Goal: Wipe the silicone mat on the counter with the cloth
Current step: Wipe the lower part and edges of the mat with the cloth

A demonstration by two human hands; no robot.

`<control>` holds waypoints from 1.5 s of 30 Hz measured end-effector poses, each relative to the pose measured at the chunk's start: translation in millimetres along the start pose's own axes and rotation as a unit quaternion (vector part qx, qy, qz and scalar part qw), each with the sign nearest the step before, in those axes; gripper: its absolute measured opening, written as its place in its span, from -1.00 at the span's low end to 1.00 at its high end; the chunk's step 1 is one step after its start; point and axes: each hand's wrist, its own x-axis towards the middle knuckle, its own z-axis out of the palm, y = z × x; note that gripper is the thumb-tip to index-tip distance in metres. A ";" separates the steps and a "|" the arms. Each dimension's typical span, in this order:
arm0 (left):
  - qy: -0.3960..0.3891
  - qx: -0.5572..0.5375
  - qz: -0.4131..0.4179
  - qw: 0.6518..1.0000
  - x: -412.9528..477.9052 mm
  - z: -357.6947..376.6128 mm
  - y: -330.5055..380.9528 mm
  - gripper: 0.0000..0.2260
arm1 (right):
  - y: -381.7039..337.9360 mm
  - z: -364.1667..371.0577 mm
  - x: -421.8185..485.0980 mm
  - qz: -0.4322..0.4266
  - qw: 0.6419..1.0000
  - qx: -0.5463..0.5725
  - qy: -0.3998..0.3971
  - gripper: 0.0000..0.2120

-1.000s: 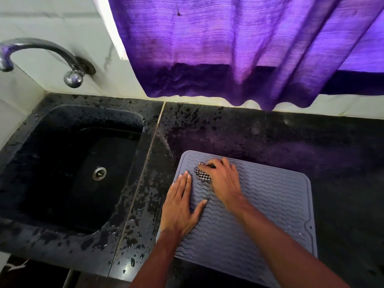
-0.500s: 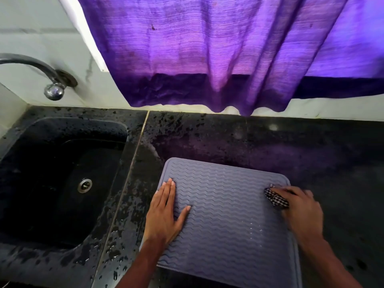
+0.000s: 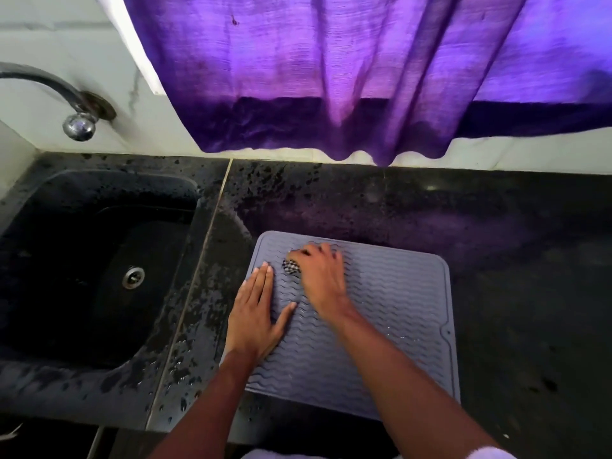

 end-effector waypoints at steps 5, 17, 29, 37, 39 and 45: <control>-0.010 0.013 0.004 1.000 0.7 1.3 -3.2 -0.27 | 10.9 2.2 -9.6 -0.024 0.999 -0.045 0.010 -0.59; -0.017 0.014 -0.001 1.000 -1.9 0.0 -3.9 -0.29 | 142.3 -52.3 -82.8 0.065 0.987 -0.145 0.019 -0.34; -0.023 0.019 -0.005 1.000 1.0 -1.5 -1.9 -0.28 | 142.3 -88.8 -73.3 0.273 0.959 -0.070 -0.018 -0.69; -0.024 0.015 -0.006 1.000 0.8 -1.8 -2.6 -0.28 | 24.6 -23.4 -18.0 0.043 0.998 0.024 -0.041 -0.55; -0.022 0.013 -0.004 1.000 1.2 -1.4 -3.2 -0.28 | 13.1 -12.8 -24.3 0.044 0.998 -0.028 -0.037 -0.50; -0.017 0.008 -0.003 1.000 0.4 -1.4 -4.7 -0.28 | 37.2 -20.3 -36.0 0.048 0.994 -0.089 -0.032 -0.48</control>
